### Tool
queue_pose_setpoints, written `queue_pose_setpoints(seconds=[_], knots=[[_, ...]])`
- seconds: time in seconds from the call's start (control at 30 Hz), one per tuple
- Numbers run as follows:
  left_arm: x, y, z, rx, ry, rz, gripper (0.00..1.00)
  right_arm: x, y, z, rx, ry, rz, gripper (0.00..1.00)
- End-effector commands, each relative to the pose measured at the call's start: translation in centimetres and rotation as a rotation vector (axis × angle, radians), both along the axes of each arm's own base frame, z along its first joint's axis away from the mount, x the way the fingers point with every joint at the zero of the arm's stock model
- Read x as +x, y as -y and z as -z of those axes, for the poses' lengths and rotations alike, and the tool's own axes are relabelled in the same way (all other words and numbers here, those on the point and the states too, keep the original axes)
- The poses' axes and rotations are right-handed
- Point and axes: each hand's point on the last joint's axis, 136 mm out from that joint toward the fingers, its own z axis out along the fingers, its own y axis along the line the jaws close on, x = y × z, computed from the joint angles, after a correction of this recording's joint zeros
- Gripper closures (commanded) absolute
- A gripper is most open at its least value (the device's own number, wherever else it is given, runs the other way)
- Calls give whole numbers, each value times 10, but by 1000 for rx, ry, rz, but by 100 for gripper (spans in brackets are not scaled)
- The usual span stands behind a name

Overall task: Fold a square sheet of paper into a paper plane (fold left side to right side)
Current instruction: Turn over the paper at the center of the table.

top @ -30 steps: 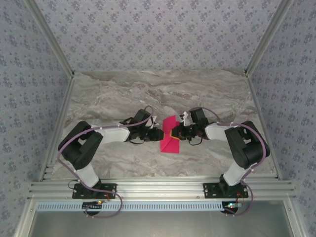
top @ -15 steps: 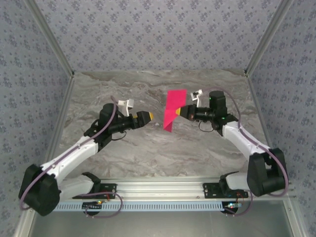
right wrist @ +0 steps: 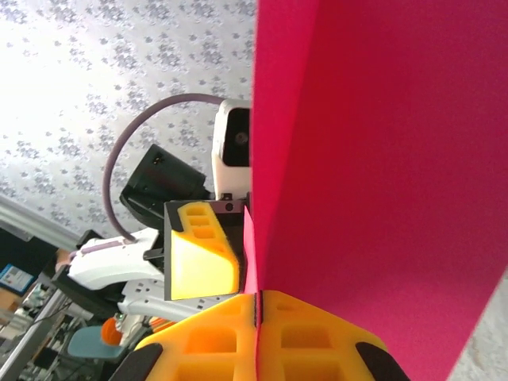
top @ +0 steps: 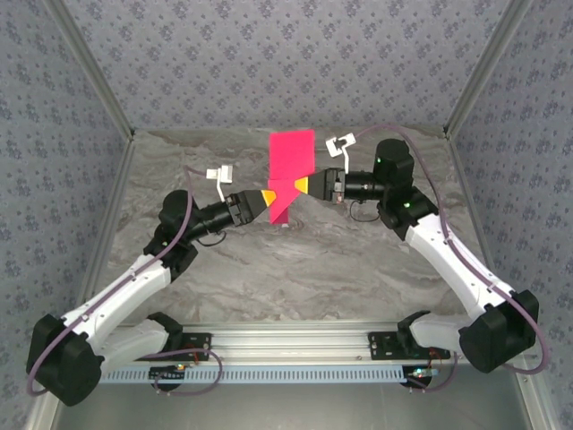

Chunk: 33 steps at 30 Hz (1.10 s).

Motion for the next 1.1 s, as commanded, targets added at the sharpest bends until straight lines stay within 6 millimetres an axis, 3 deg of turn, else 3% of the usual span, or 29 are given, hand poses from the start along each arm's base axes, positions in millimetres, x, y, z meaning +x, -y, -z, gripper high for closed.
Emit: queue_pose_setpoints(seconds=[0.0,0.17,0.23,0.33,0.5,0.6,0.67,0.77,0.93,1.07], knots=[[-18,-2,-40,-98,118,42,21,-8,-7,-17,20,2,-38,97],[-27,-1,-56,-138,160,61,46,-14,-12,-22,32,0,-62,96],[-29,-2,-59,-143,169,57,64,-15,-12,-22,34,-2,-63,96],[-29,-5,-56,-132,169,39,83,-15,-11,-20,31,-6,-58,94],[-30,-7,-52,-102,162,21,100,-12,-5,-10,-9,-10,-19,79],[-27,-9,-40,-13,145,-18,100,-6,8,2,-79,-10,51,67],[-24,-10,-27,99,147,-61,100,2,23,10,-169,13,137,61],[-22,-15,0,325,142,-135,100,17,59,37,-363,8,323,55],[-13,-35,51,725,90,-269,100,31,138,85,-699,-37,630,49],[-8,-54,88,1094,51,-376,100,31,195,108,-839,-87,848,38]])
